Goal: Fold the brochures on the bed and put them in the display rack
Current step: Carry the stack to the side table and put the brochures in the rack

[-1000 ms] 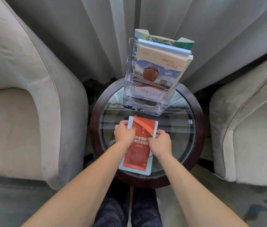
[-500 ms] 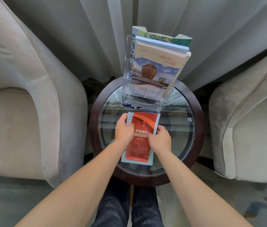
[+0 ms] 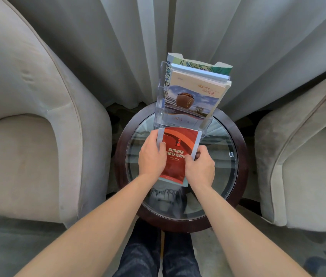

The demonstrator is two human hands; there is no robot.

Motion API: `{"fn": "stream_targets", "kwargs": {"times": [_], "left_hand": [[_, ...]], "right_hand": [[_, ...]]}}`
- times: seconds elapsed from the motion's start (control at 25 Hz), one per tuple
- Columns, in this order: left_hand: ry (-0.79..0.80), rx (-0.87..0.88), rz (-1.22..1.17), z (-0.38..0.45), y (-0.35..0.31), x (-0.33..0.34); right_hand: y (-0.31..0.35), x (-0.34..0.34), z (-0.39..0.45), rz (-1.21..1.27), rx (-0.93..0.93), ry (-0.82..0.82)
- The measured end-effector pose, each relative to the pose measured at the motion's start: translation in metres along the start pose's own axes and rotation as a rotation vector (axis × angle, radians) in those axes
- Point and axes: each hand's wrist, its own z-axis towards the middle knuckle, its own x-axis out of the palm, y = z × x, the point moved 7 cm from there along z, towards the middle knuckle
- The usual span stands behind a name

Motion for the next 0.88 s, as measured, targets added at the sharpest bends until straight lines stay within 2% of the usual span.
{"fn": "stream_targets", "kwargs": {"times": [0.24, 0.4, 0.56, 0.72, 0.88], "left_hand": [[-0.078, 0.119, -0.123, 0.015, -0.051, -0.023], [-0.028, 0.114, -0.123, 0.009, -0.039, -0.013], [-0.03, 0.069, -0.135, 0.003, -0.029, -0.007], [0.008, 0.0, -0.063, 0.008, -0.026, -0.002], [0.005, 0.059, -0.02, 0.023, -0.053, -0.01]], "right_hand": [[0.046, -0.031, 0.005, 0.111, -0.145, -0.129], [0.043, -0.025, 0.004, 0.186, -0.121, -0.105], [0.039, -0.019, 0.005, 0.179, -0.116, -0.097], [0.03, -0.018, 0.01, 0.058, -0.045, -0.065], [0.047, -0.035, 0.017, 0.018, -0.055, -0.099]]}}
